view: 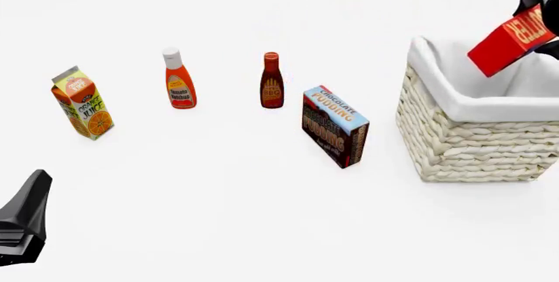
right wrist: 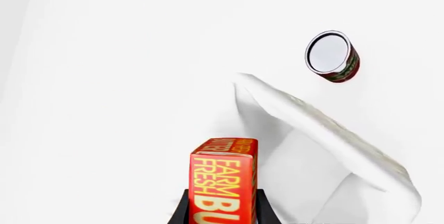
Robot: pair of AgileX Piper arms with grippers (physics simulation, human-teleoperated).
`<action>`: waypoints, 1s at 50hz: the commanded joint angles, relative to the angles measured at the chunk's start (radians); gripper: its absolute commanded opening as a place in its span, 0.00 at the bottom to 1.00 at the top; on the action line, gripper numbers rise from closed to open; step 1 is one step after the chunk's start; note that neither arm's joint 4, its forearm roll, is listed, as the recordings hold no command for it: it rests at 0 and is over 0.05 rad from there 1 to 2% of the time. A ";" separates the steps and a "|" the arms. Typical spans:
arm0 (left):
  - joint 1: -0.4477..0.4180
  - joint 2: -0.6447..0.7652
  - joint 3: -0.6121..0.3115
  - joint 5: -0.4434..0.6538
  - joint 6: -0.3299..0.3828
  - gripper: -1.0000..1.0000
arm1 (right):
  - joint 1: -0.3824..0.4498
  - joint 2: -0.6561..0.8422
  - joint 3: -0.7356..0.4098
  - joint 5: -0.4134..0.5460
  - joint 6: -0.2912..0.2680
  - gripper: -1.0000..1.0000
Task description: Pick the butter and place it in the basket.
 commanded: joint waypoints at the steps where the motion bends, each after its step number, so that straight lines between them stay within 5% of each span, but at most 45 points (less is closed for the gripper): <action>1: 0.000 0.000 0.000 0.000 0.000 1.00 | -0.014 -0.040 0.031 -0.020 0.018 0.00; 50: 0.000 0.000 0.000 0.000 0.000 1.00 | -0.007 -0.081 0.103 -0.043 0.077 0.00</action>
